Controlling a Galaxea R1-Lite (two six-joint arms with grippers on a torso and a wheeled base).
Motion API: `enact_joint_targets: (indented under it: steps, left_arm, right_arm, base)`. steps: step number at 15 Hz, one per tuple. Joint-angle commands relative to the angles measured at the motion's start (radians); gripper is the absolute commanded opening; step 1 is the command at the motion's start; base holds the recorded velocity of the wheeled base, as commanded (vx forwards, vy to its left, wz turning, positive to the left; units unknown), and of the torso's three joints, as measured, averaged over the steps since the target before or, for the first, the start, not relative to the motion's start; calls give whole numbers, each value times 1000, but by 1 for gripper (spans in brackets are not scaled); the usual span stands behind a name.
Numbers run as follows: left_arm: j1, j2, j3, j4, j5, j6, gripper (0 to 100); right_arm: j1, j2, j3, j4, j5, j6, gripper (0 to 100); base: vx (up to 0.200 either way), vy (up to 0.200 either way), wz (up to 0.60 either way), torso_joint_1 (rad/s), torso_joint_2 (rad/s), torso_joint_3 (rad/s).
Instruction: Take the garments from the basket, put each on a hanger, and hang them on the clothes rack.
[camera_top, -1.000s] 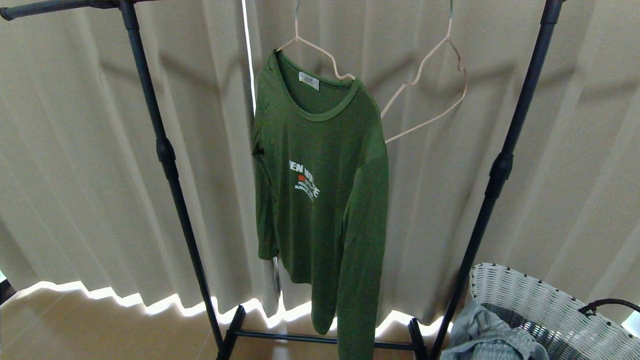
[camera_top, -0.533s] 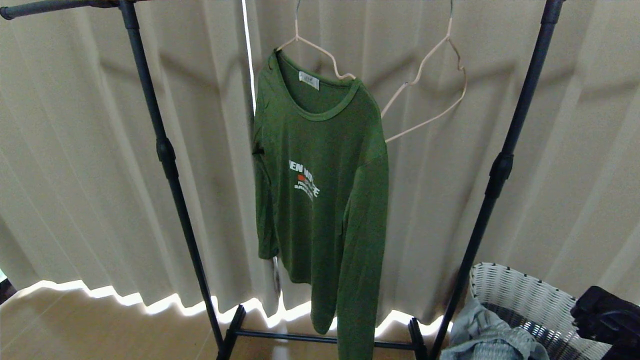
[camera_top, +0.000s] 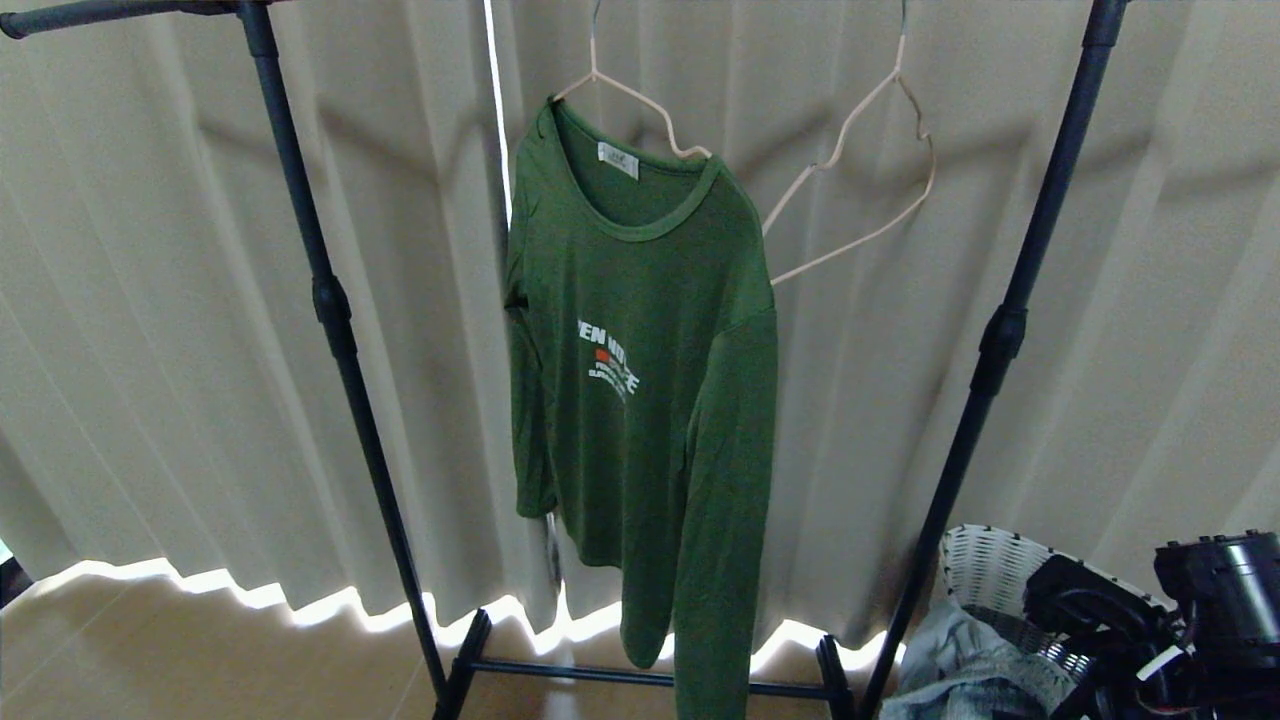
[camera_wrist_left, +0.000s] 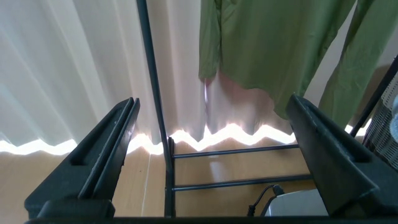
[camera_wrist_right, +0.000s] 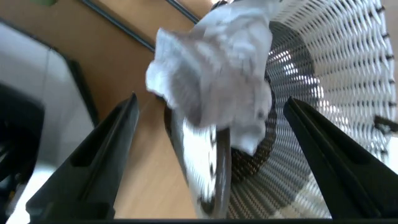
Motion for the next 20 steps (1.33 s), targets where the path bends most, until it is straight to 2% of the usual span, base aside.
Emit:
enact_joint_targets:
  steps: [1, 5, 8, 12, 13, 20]
  left_arm:
    - [0, 0, 0, 0, 0, 1, 100]
    - [0, 0, 0, 0, 0, -1, 100]
    - [0, 0, 0, 0, 0, -1, 100]
    - [0, 0, 0, 0, 0, 1, 100]
    - [0, 0, 0, 0, 0, -1, 100]
    - [0, 0, 0, 0, 0, 1, 100]
  right_arm:
    - [-12, 123, 17, -45, -11, 0, 100]
    - [-27, 171, 9, -105, -67, 0, 100]
    - [-35, 192, 11, -167, -73, 0, 100]
    - [-36, 192, 4, -170, -79, 2, 100]
    - [-43, 192, 6, -170, -79, 2, 0]
    - [-50, 179, 11, -182, -79, 3, 0]
  base:
    - [0, 0, 0, 0, 0, 0]
    - [0, 0, 0, 0, 0, 0]
    - [0, 0, 0, 0, 0, 0]
    - [0, 0, 0, 0, 0, 0]
    - [0, 0, 0, 0, 0, 0]
    - [0, 0, 0, 0, 0, 0]
